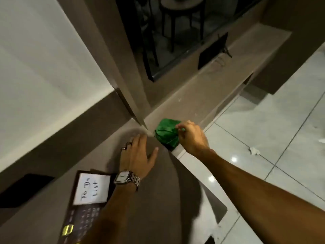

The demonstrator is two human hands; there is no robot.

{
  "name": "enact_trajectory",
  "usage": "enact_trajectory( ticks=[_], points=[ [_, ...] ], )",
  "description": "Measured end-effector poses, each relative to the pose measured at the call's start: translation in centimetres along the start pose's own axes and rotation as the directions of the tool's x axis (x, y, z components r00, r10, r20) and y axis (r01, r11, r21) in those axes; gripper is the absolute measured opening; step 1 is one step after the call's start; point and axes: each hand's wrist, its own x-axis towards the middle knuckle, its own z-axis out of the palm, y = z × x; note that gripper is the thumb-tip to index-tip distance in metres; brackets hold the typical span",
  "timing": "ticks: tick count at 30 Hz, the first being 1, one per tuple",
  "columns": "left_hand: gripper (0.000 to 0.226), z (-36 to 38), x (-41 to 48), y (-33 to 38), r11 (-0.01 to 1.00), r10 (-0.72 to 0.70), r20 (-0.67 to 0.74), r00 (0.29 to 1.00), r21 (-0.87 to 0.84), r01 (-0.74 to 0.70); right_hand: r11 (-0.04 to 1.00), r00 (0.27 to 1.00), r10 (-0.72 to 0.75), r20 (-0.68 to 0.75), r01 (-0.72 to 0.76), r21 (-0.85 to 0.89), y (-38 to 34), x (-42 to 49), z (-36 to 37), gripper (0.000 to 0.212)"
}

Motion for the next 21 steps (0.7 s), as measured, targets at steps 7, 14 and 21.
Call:
enact_trajectory(
  ticks=[7,14,21],
  points=[
    [0.084,5.7,0.7,-2.4,0.996,-0.084,0.163,0.983,0.054,0.076,0.863,0.911,-0.147,0.385,0.309,-0.400,2.5,3.5,6.0,0.069],
    [0.083,6.5,0.3,-2.5,0.997,-0.057,0.163,0.985,0.054,0.048,0.801,0.936,-0.127,0.330,0.292,-0.522,2.5,5.3,7.9,0.072],
    [0.082,5.7,0.5,-2.3,0.998,-0.059,0.264,0.963,0.018,0.056,0.961,0.971,-0.054,0.233,0.115,-0.253,0.6,5.5,5.5,0.053]
  ],
)
